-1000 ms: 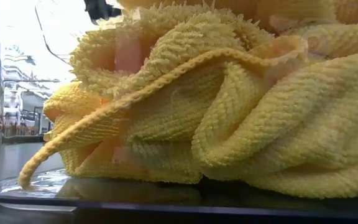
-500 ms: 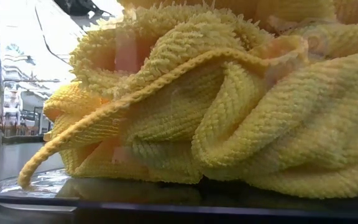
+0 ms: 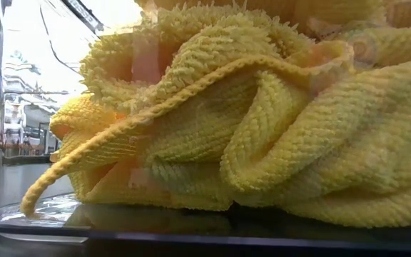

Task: Sort microfiber towel by color & place in baskets
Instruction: Put the yellow towel into the bottom transparent bin

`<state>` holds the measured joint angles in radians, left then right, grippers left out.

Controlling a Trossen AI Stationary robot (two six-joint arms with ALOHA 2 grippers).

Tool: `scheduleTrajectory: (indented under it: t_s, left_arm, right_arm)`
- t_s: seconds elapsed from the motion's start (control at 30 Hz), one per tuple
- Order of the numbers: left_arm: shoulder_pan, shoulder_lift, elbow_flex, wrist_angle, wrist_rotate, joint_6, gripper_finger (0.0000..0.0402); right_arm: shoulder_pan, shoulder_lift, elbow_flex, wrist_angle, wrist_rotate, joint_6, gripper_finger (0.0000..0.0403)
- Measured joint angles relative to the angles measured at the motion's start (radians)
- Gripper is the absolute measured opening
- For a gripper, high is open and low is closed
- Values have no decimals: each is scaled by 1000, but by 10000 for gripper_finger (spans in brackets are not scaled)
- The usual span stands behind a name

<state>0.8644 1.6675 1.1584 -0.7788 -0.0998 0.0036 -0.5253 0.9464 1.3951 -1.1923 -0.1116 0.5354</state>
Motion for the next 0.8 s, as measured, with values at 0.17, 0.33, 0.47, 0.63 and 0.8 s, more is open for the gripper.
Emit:
scheduleTrajectory:
  t_s: [0.17, 0.33, 0.47, 0.63, 0.8]
  left_arm:
    - [14, 53, 0, 38, 17, 35, 297]
    - [26, 63, 0, 74, 59, 66, 226]
    - [27, 63, 0, 93, 69, 116, 131]
    - [27, 63, 0, 73, 119, 173, 16]
    - [26, 61, 23, -22, 175, 163, 8]
  right_arm:
    - [59, -14, 0, -3, 0, 47, 270]
    - [108, -15, 0, -3, 1, 74, 270]
    - [138, -15, 0, -1, 7, 79, 270]
    - [172, -15, 0, -1, 13, 82, 270]
    - [198, -15, 0, 2, 14, 86, 270]
